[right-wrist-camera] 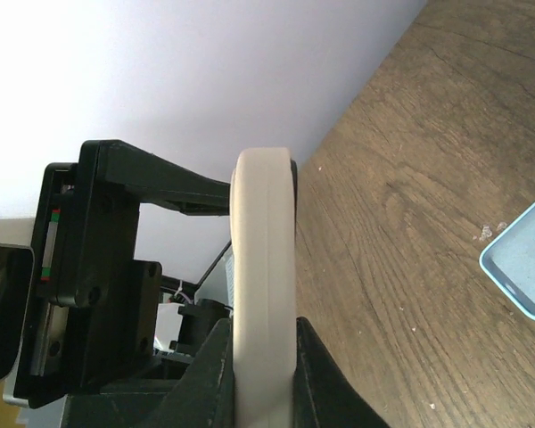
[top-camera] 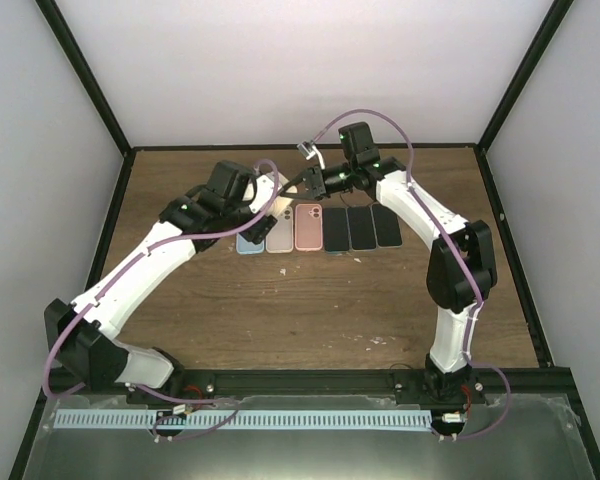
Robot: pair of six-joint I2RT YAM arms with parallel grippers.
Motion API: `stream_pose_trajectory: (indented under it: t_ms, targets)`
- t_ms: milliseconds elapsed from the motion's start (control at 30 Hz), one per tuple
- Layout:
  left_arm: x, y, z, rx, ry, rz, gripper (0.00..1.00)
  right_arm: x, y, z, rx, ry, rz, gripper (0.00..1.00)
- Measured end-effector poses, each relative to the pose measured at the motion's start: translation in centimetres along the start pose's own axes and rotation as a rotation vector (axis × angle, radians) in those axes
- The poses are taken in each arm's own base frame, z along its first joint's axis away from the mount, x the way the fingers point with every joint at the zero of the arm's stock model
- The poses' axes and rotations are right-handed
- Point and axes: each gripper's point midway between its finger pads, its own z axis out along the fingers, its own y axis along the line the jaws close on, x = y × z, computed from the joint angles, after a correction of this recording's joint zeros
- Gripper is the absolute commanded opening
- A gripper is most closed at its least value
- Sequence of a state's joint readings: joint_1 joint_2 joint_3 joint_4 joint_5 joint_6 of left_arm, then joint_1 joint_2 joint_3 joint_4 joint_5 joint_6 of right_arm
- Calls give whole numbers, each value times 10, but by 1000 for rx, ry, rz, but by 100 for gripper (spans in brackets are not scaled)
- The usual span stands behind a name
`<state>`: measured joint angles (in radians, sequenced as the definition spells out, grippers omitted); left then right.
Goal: Take the phone out of the phone case
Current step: Pick up the phone at the center of the board.
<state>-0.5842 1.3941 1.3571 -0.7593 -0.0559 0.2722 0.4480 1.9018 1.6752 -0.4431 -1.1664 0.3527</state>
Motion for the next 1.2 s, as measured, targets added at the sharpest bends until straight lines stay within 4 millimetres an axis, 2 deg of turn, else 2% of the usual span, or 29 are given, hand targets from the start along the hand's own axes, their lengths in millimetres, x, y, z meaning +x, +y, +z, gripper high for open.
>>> stream_pose_trajectory:
  t_ms: [33,67,100,267,333,433,533,700,900,1033,1200]
  targets:
    - [-1,1,-1,-6,0,6,89,0,0,0,-1,-1,-2,1]
    - [-1,2,-1,-13,0,13,98,-1,0,0,-2,-3,-6,1]
    - [-3,3,-2,-22,-2,23,100,-2,1,-1,-3,-6,-9,1]
    - [-10,10,-10,-55,-34,66,100,-10,0,-8,-7,-29,-9,1]
    - [-14,11,-19,-55,-56,80,94,-13,-3,-13,-1,-44,5,1]
    - [-24,11,-35,-59,-96,110,91,-20,-12,-26,11,-79,43,1]
    - [-34,4,-40,-105,-118,179,89,-24,-24,-38,20,-111,98,1]
    - [-24,-28,-18,-178,-77,357,82,-18,-45,-49,23,-138,227,1]
    - [-16,-42,16,-306,-14,546,75,-4,-61,-49,-1,-142,365,1]
    - [-13,-48,36,-384,16,659,63,5,-68,-47,-17,-137,443,1]
    - [-11,-43,59,-500,78,773,41,9,-69,-46,-34,-131,497,1]
